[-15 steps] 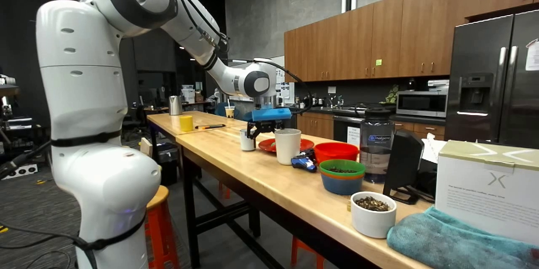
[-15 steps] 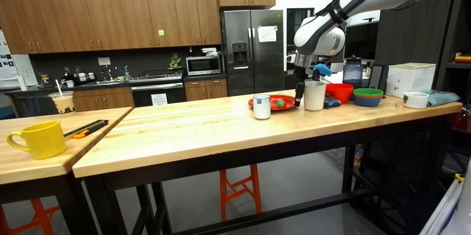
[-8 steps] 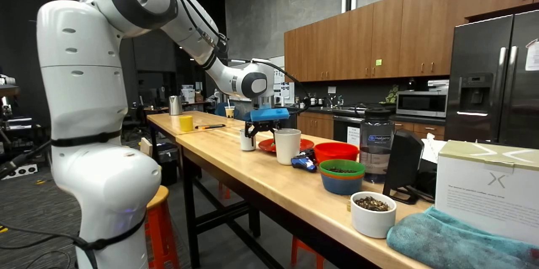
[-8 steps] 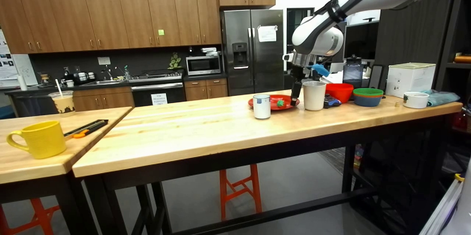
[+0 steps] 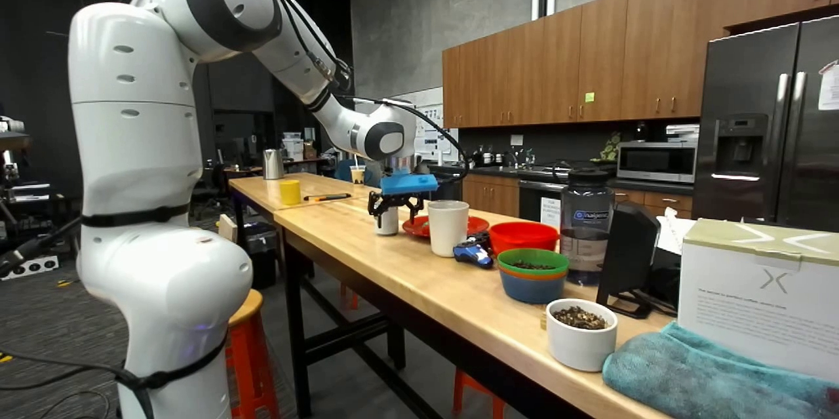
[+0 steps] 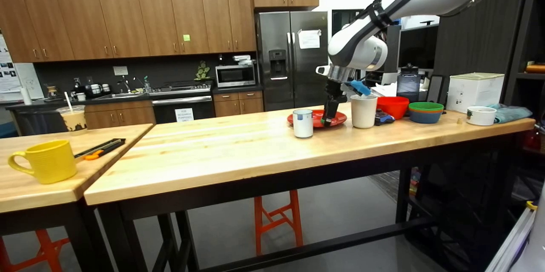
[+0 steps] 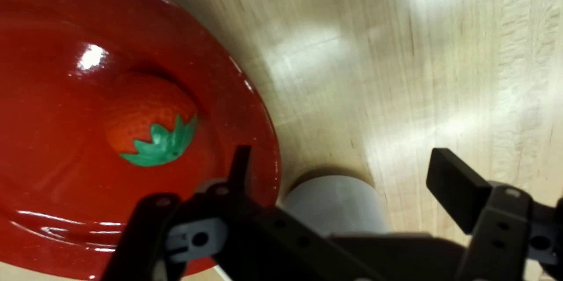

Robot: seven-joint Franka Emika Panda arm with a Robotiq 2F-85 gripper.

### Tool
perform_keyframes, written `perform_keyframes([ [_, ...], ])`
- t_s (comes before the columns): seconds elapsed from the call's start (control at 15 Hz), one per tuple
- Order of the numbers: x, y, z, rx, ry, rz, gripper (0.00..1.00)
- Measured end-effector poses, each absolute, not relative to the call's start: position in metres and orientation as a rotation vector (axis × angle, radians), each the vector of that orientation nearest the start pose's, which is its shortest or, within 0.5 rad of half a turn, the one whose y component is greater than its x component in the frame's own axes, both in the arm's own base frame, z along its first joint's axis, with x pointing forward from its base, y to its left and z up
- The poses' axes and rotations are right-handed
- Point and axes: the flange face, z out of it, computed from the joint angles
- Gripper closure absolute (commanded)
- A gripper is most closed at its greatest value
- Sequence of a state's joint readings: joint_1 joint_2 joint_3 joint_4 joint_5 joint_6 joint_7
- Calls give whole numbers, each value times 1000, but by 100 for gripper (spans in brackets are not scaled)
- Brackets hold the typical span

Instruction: Lift the small ball from the red plate, put it on the table and then back on the plate.

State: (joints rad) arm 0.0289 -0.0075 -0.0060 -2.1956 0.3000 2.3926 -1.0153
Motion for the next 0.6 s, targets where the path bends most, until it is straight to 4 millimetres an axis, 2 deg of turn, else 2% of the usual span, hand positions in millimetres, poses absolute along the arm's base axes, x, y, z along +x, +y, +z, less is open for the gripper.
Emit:
perform_keyframes([
  [0.6,560,14,408,-2731,-1224,-478,0],
])
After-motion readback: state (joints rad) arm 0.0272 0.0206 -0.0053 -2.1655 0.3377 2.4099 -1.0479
